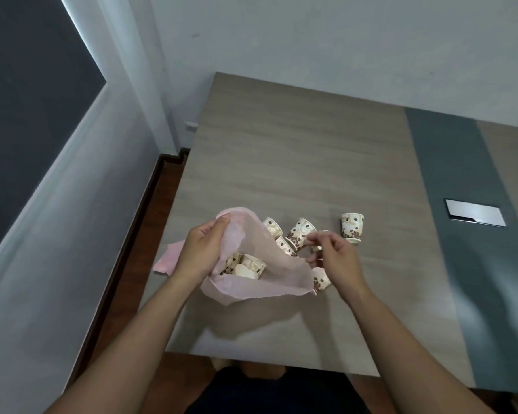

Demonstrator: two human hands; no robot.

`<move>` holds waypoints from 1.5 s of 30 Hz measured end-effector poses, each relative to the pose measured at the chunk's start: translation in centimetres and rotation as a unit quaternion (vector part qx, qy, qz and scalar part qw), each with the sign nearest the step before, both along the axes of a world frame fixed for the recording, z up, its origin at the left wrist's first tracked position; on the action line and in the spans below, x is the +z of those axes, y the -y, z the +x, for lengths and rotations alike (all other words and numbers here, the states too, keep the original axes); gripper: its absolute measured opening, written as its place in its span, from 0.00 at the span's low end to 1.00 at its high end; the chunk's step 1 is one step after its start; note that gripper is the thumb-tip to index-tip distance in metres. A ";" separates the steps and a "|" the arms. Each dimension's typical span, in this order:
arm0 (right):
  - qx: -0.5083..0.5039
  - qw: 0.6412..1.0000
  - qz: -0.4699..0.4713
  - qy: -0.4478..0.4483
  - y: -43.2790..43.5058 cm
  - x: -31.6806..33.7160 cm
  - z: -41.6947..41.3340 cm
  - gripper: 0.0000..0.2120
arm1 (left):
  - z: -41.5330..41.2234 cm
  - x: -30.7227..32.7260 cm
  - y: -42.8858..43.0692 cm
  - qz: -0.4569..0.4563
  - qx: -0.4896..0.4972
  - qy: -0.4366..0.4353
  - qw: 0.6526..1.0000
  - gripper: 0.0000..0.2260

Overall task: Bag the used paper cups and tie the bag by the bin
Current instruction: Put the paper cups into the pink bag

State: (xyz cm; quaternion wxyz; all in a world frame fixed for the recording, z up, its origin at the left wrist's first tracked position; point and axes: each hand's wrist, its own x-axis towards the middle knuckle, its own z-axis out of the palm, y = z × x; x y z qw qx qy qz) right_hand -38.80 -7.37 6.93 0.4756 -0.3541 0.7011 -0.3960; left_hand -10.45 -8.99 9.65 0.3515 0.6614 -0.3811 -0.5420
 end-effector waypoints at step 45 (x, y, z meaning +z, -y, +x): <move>0.408 0.898 -0.025 -0.164 -3.4 -2.3 11.5 0.14 | -2.1 0.4 -1.6 -0.044 0.053 0.005 0.998 0.30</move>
